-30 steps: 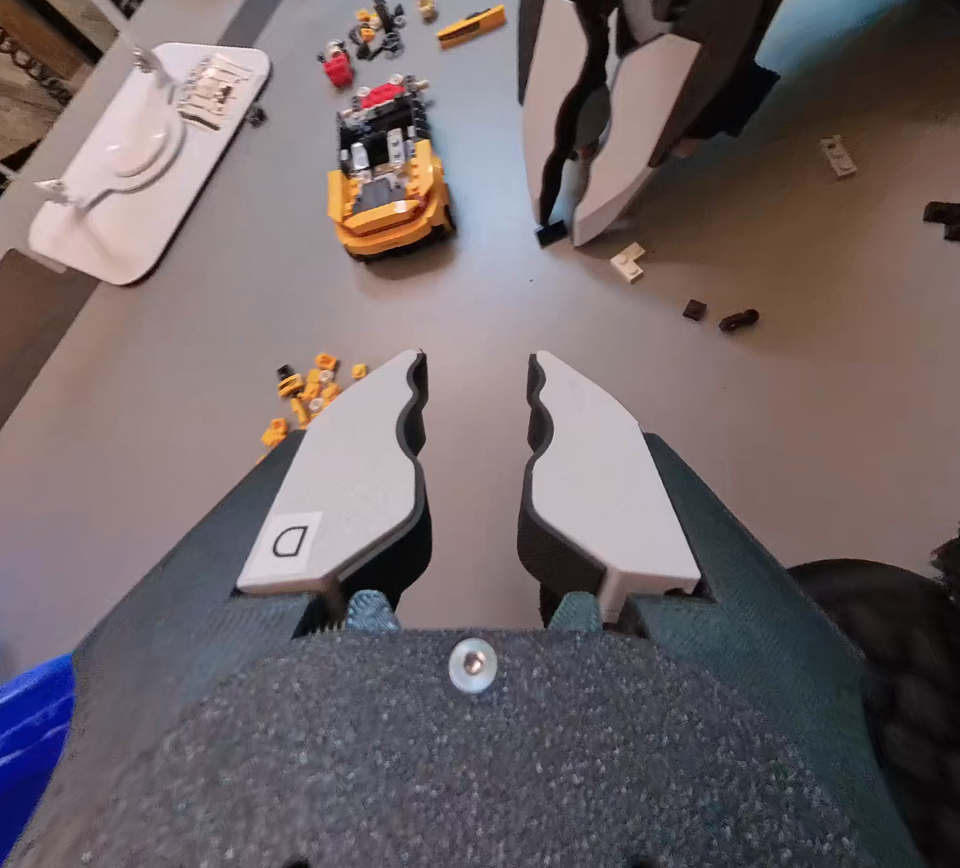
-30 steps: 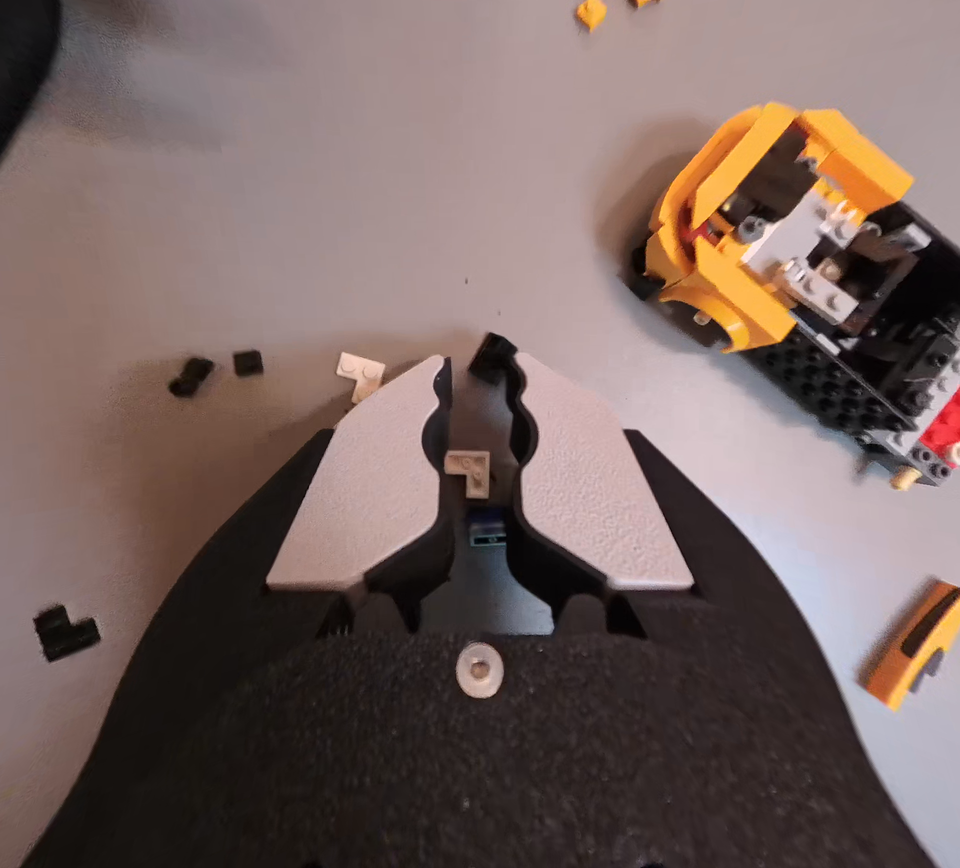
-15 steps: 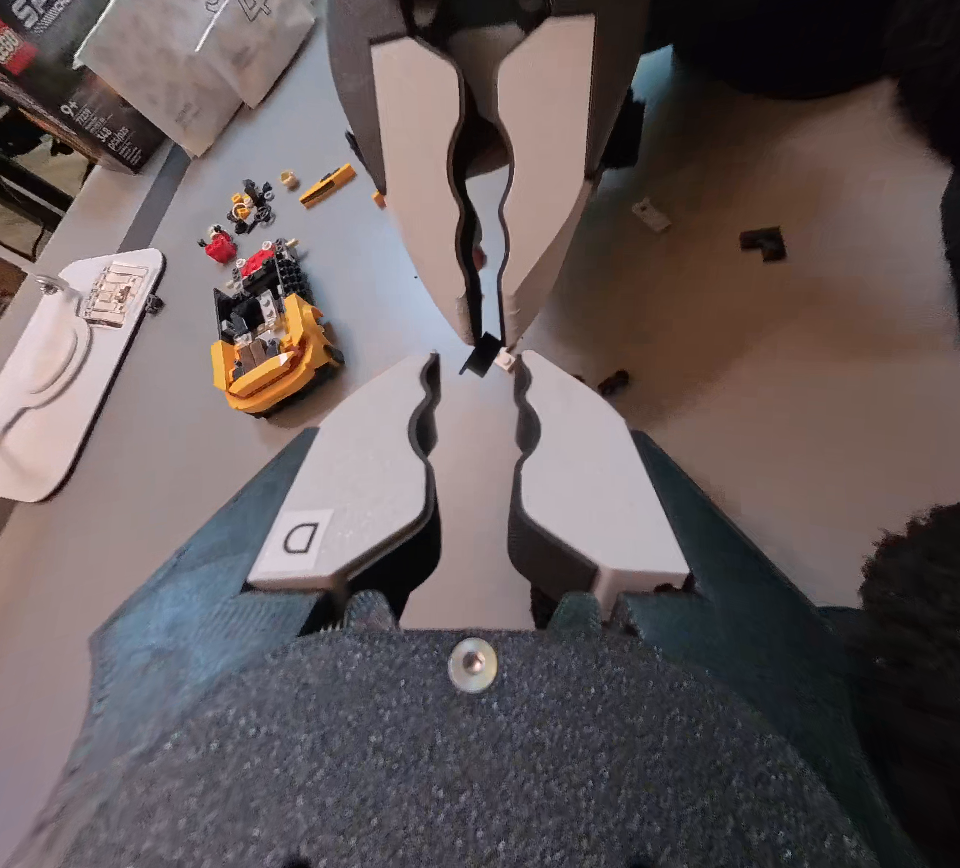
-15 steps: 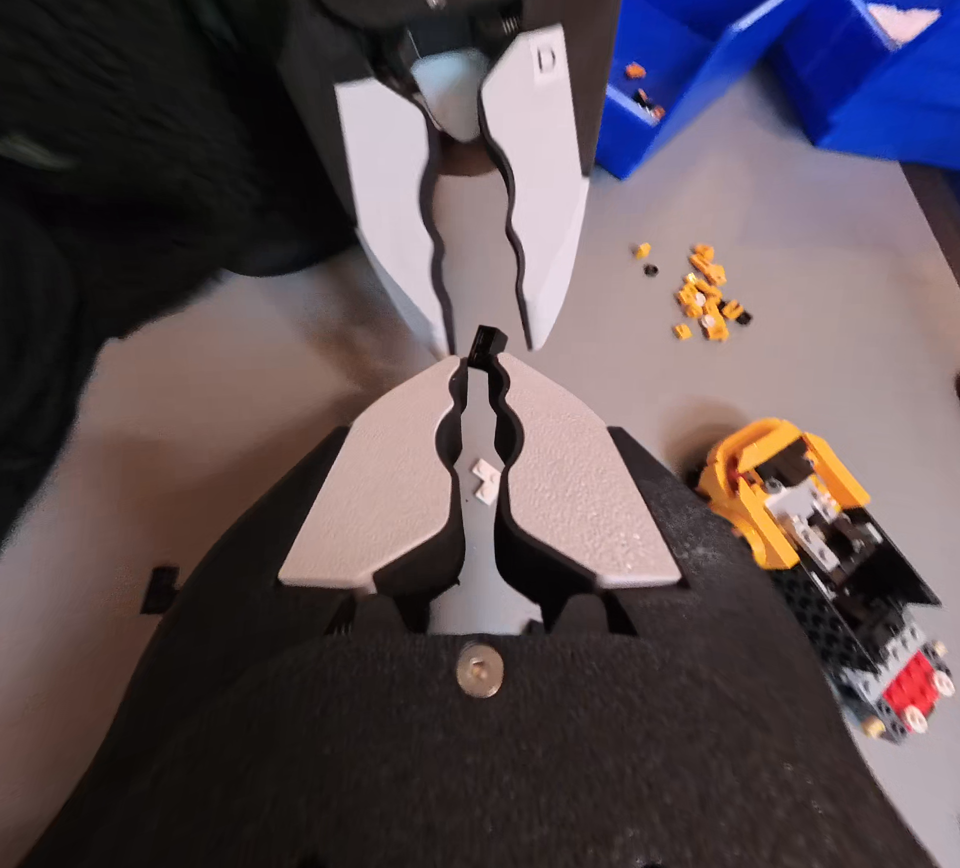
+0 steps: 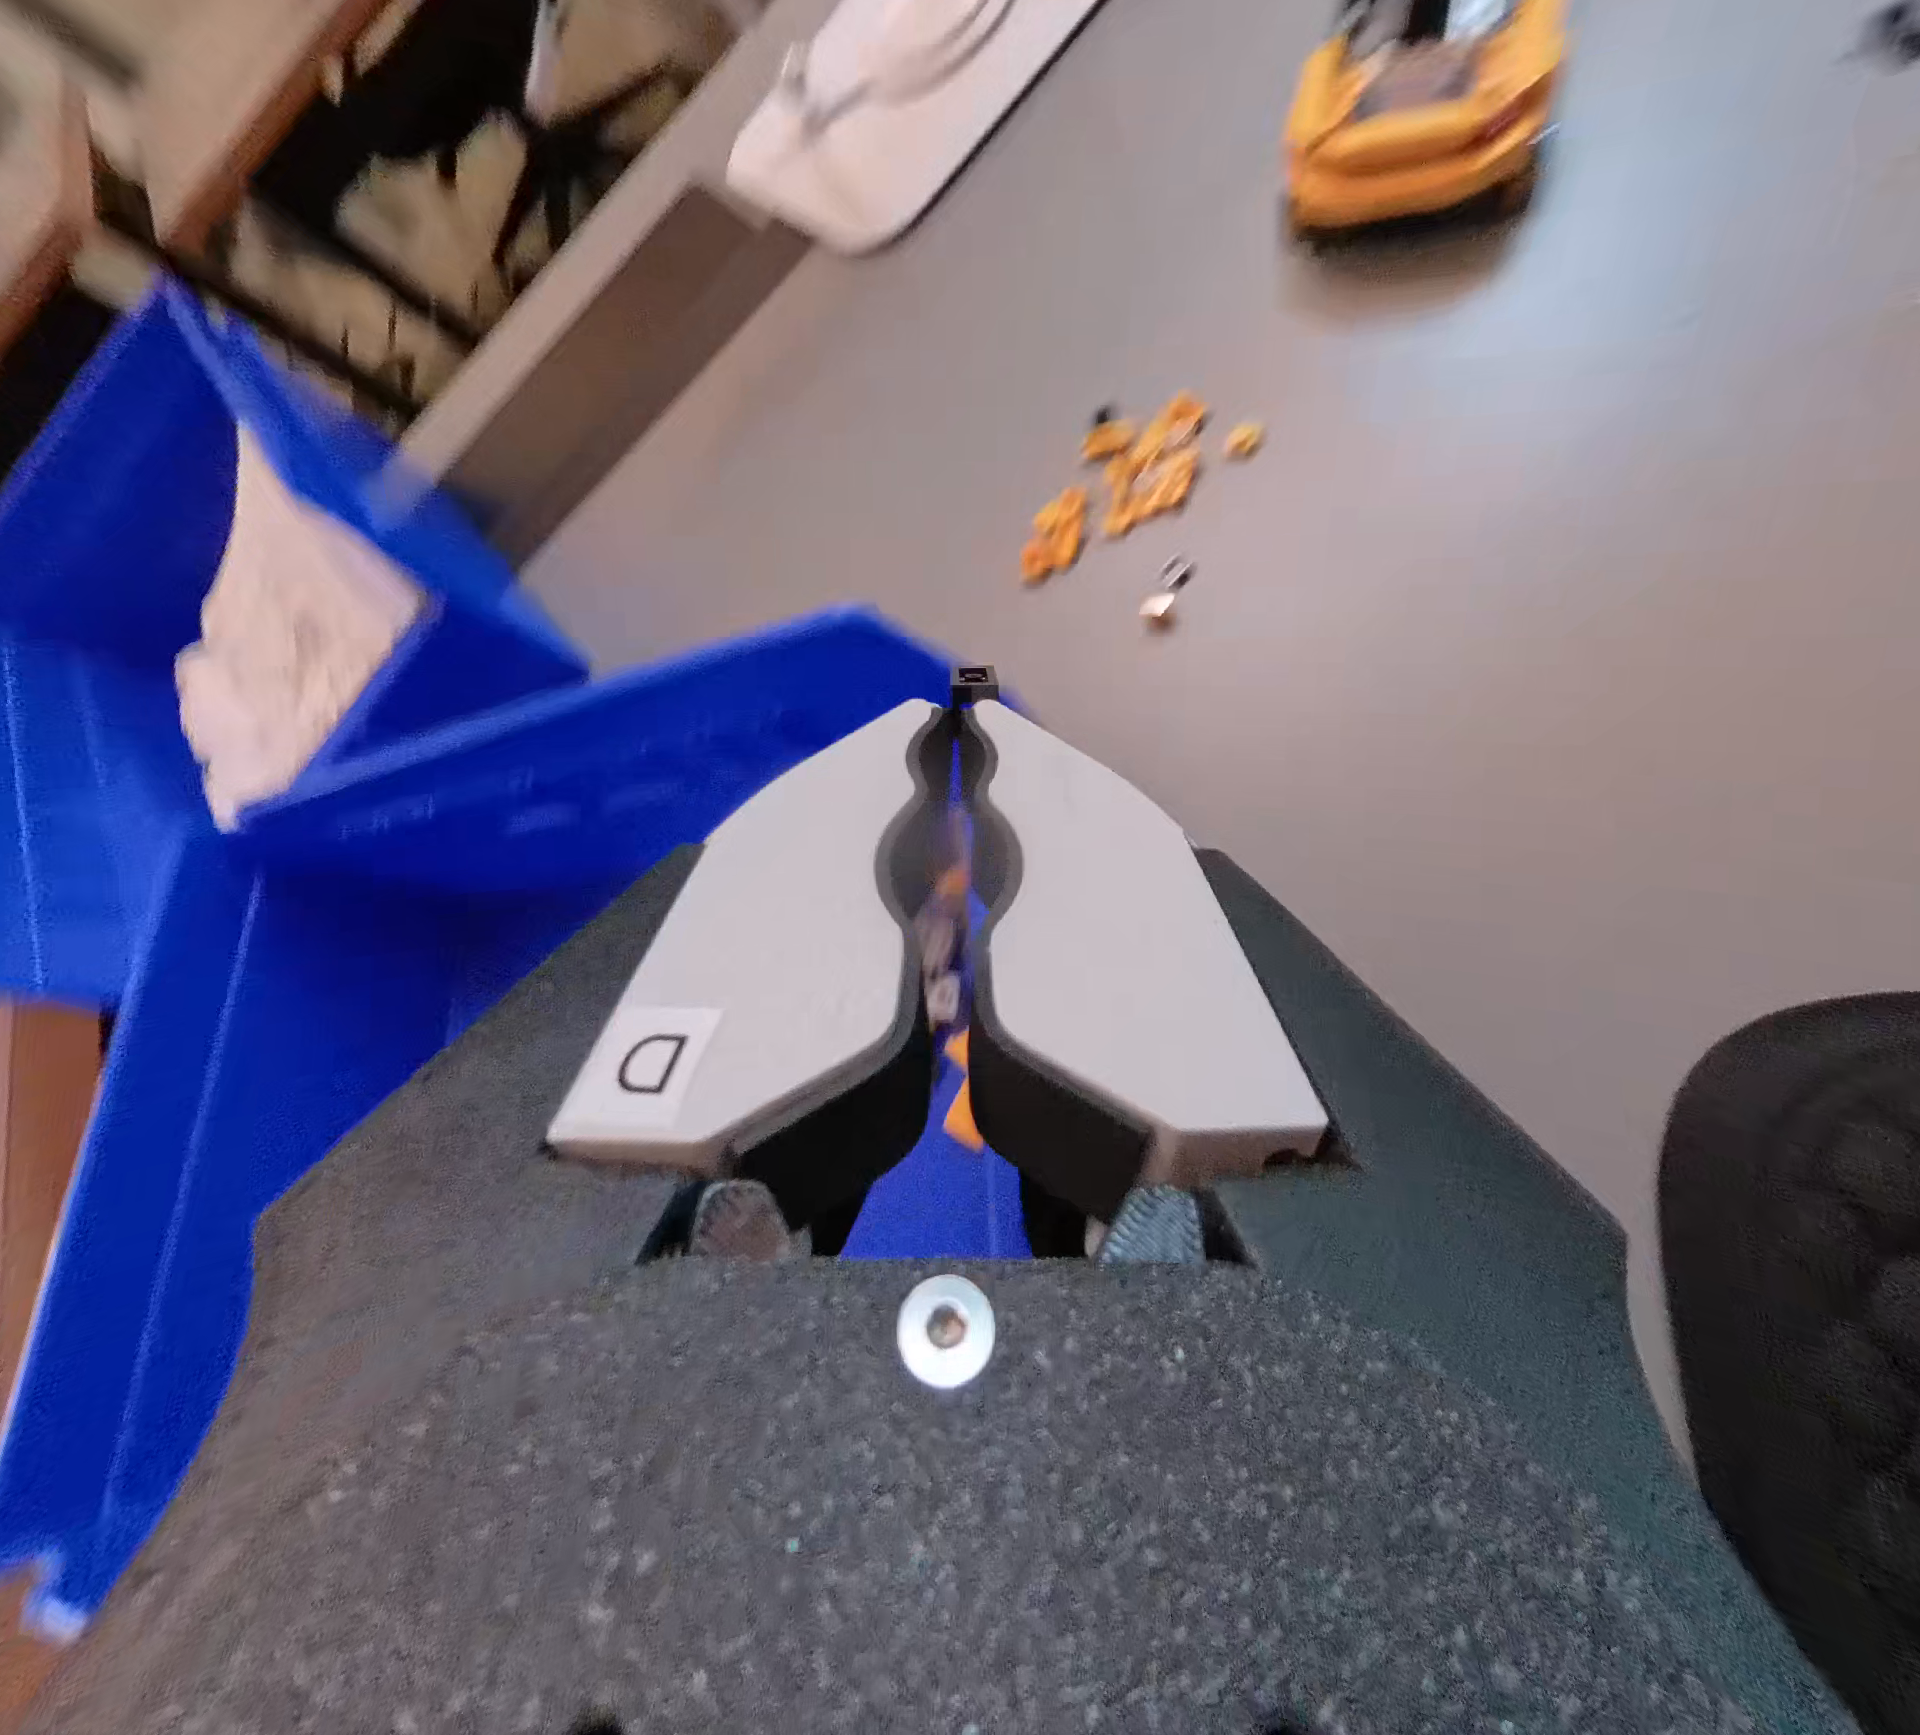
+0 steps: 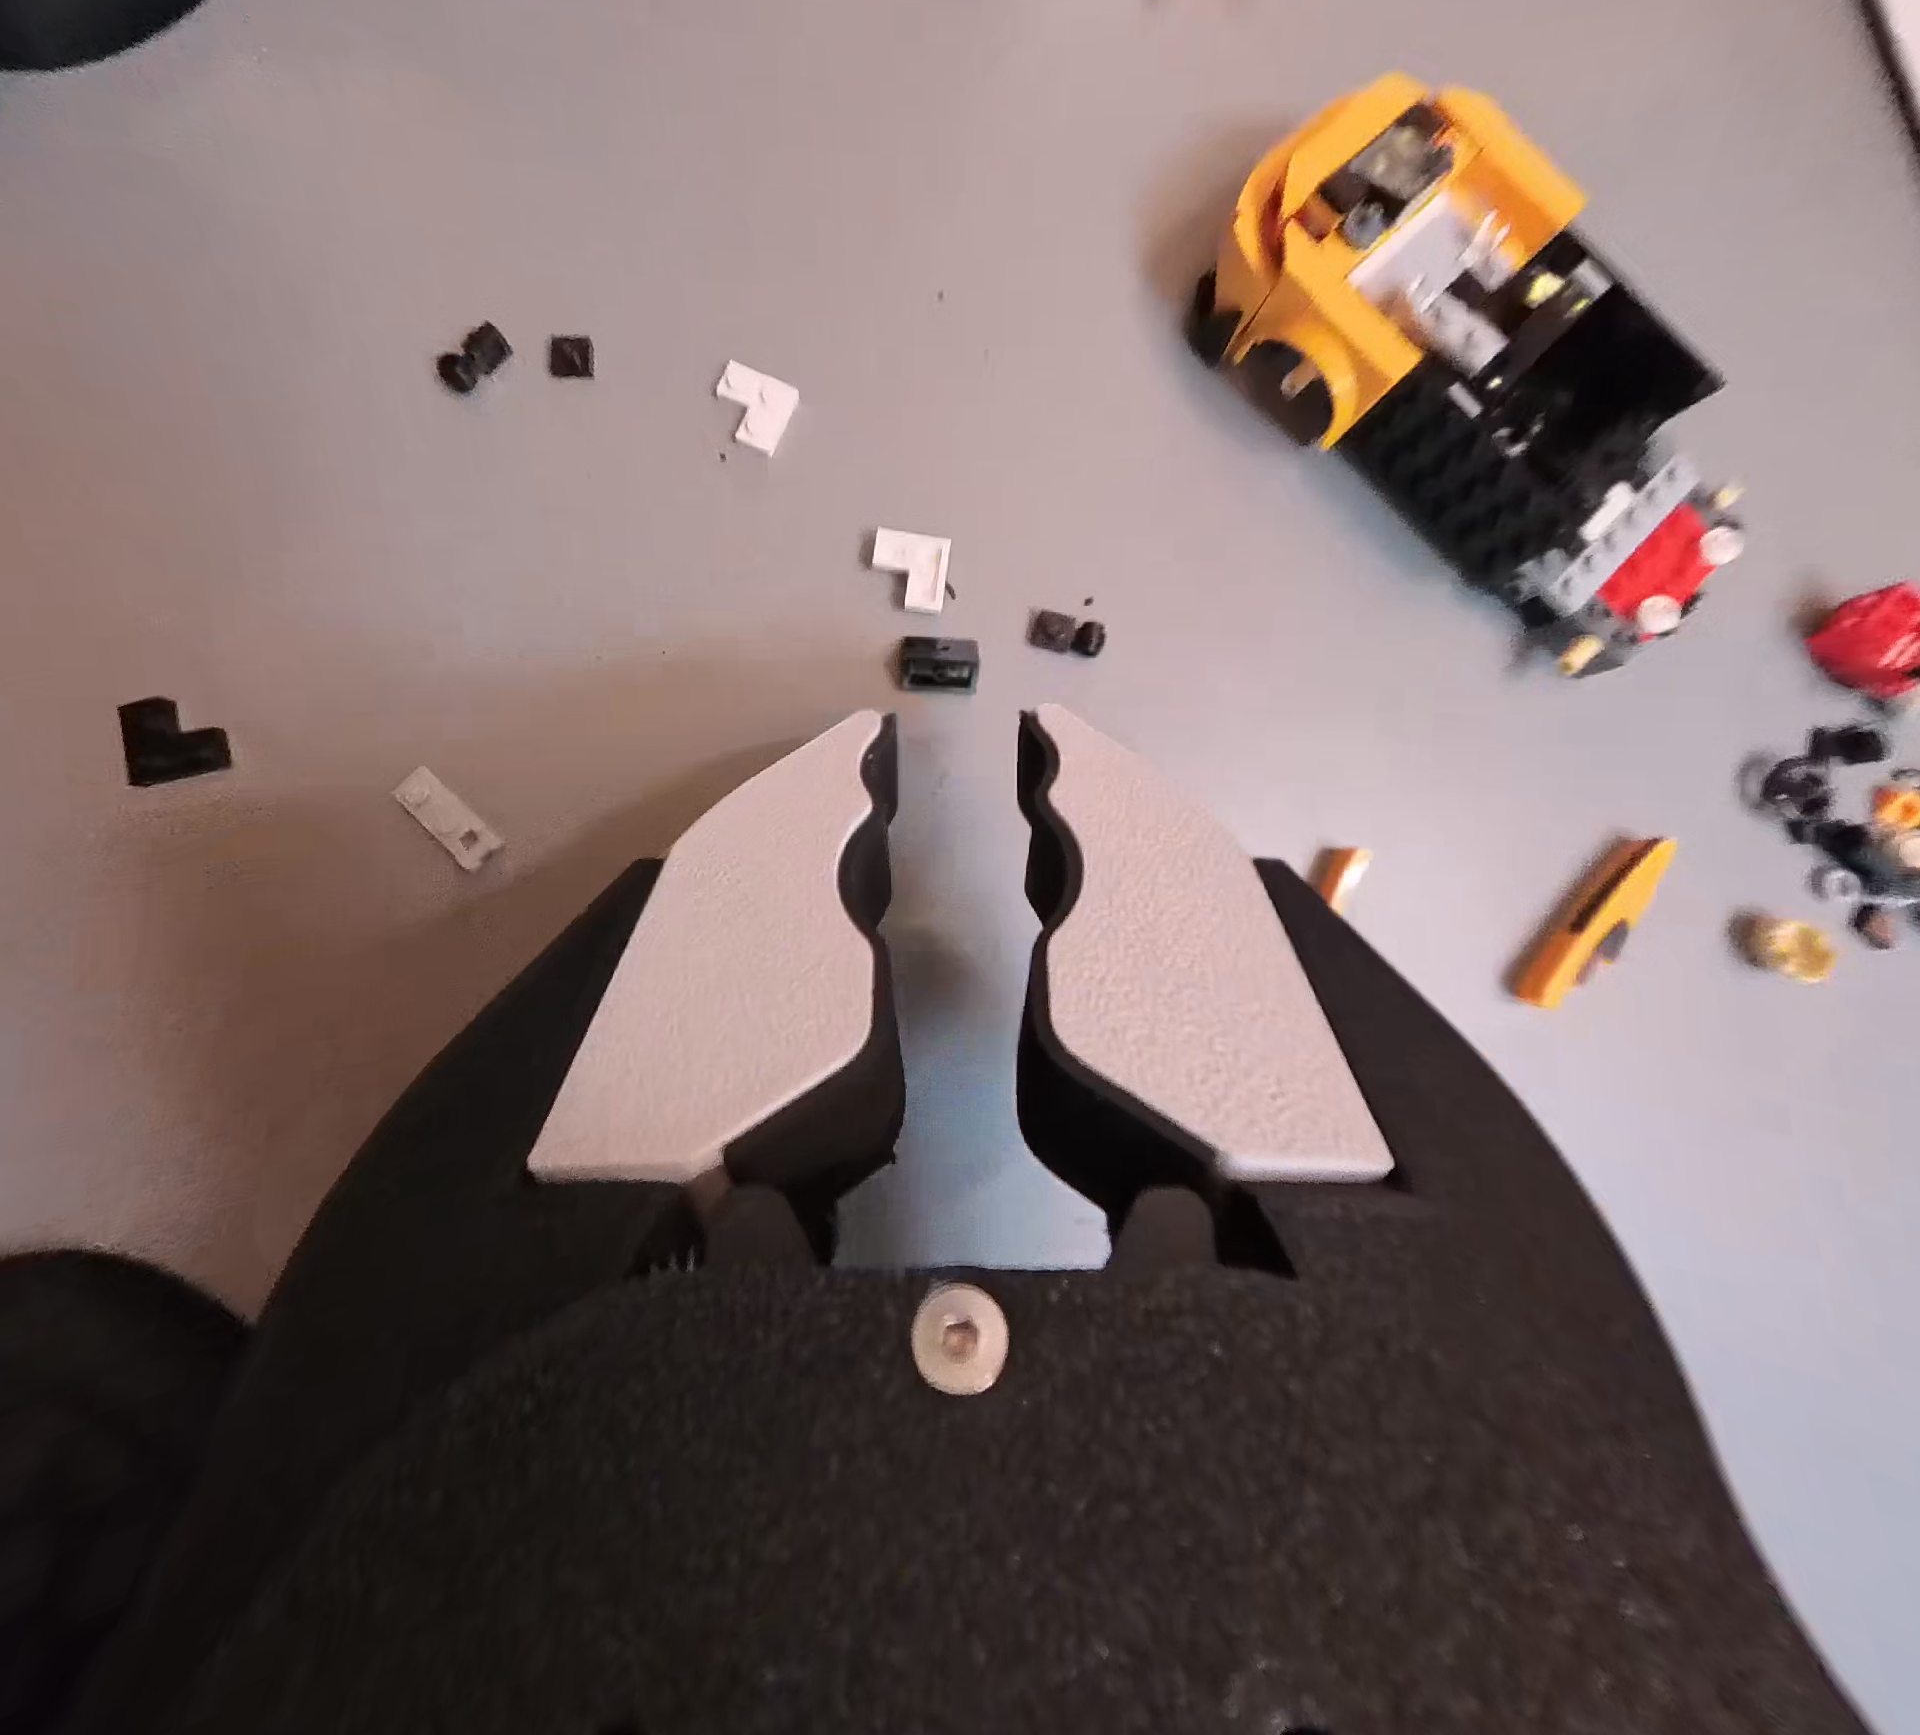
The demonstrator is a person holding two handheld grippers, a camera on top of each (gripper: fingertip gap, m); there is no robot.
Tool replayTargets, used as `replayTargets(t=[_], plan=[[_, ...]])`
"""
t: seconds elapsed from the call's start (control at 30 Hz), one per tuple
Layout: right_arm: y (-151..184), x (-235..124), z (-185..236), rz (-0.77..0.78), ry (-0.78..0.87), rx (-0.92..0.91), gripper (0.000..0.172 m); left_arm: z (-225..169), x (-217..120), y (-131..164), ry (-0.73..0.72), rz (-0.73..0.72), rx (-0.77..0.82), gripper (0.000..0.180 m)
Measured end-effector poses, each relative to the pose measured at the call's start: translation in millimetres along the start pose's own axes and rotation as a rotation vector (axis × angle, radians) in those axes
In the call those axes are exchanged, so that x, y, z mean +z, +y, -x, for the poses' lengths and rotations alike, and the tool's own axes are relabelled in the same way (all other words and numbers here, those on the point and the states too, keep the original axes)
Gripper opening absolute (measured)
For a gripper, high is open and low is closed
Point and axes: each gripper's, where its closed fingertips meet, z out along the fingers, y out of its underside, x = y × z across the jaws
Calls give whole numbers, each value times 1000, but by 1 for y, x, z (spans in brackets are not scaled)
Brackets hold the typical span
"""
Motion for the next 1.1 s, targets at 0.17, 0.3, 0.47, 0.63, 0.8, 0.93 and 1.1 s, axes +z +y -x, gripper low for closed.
replayTargets(t=[0.17, 0.3, 0.47, 0.63, 0.8, 0.93, 1.1], plan=[[2, 22, 3, 27, -9, 45, 24, 21, 6, 49, -36, 201, -161, 18], [4, 31, 8, 79, -31, 15, 22, 17, 9, 53, -18, 212, -152, 38], [1, 32, 10, 70, -39, 4, 16, 14, 10, 47, 1, 181, -160, 53], [-50, 14, 26, -208, -98, -13, 16, -46, -1, -26, 256, -141, -64, 35], [-110, -10, 60, -499, -325, 98, 16, -151, -19, -104, 375, -527, 403, 28], [-131, -22, 83, -595, -514, 186, 16, -196, -28, -126, 403, -657, 589, 20], [-134, -26, 85, -621, -580, 244, 15, -198, -26, -126, 378, -650, 631, 8]])
